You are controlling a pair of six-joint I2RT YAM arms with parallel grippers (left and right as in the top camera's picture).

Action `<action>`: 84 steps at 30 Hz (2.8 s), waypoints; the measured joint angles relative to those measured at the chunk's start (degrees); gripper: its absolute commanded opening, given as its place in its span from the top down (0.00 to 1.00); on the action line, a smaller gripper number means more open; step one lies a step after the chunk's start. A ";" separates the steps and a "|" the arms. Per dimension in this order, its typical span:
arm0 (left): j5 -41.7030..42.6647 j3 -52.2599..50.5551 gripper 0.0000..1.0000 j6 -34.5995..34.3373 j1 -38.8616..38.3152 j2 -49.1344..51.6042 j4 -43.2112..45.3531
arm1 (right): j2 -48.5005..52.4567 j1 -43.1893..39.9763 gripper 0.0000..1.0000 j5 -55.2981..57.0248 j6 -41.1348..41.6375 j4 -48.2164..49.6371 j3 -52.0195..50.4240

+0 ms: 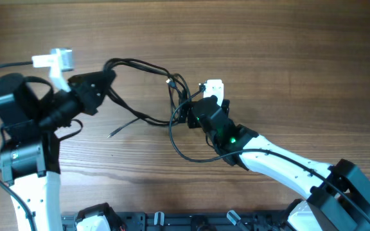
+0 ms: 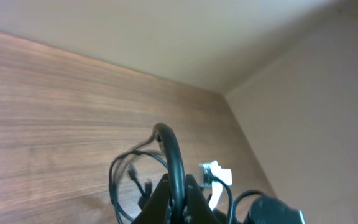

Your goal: Untangle cables

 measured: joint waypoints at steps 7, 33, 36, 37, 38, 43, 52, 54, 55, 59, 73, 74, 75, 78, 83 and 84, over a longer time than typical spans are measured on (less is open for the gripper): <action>-0.24 0.00 0.96 -3.80 8.98 -0.02 -0.61 | 0.04 0.02 0.00 -0.50 0.00 -0.46 0.00; -14.82 0.00 0.96 -4.68 13.57 -0.02 -3.61 | 0.04 0.13 0.00 -5.44 0.00 -0.44 0.00; -19.63 0.00 0.96 -4.63 13.62 -0.02 -5.77 | 0.22 0.11 0.00 -5.62 -0.02 -0.46 0.00; -20.98 0.00 0.96 -4.66 13.62 -0.02 -6.49 | 0.26 0.11 0.00 -5.84 -0.02 -0.46 0.00; -22.62 0.00 0.96 -4.74 13.66 -0.02 -7.06 | 0.26 0.11 0.00 -5.95 -0.02 -0.46 0.00; -27.58 0.00 0.96 -5.27 14.01 -0.02 -7.89 | 0.26 0.11 0.00 -5.99 0.00 -0.46 0.00; -29.24 0.00 0.96 -5.49 14.01 -0.02 -10.21 | 0.26 0.11 0.00 -6.29 -0.02 -0.46 0.00; -28.98 0.00 0.96 -5.49 13.99 -0.02 -11.19 | 0.26 0.11 0.00 -7.08 0.00 -0.35 0.00; -28.55 0.00 0.96 -5.49 14.01 -0.02 -11.76 | 0.26 0.11 0.00 -7.52 -0.04 -0.17 0.00; -26.14 0.00 0.96 -3.72 12.22 -0.02 -12.85 | -2.47 0.11 0.00 -8.72 -1.81 0.07 -0.07; -25.11 0.17 0.67 8.87 -14.99 12.22 -15.50 | -19.54 0.11 0.00 -8.98 -9.70 -3.76 -0.07; -24.92 0.22 0.63 8.79 -16.92 14.08 -15.15 | -19.61 0.11 0.00 -8.98 -9.73 -4.04 -0.07; -24.87 0.22 0.60 8.96 -18.56 15.87 -14.73 | -19.63 0.11 0.00 -8.98 -9.70 -4.42 -0.07; -24.85 0.22 0.55 9.27 -20.94 18.47 -13.44 | -19.65 0.11 0.00 -8.96 -9.70 -4.90 -0.07; -26.08 0.26 0.55 9.25 -21.07 18.32 -12.13 | -19.65 0.11 0.00 -8.17 -9.70 -5.40 -0.07; -26.40 0.26 0.55 9.22 -21.07 18.16 -12.11 | -19.65 0.11 0.00 -8.09 -9.70 -5.40 -0.07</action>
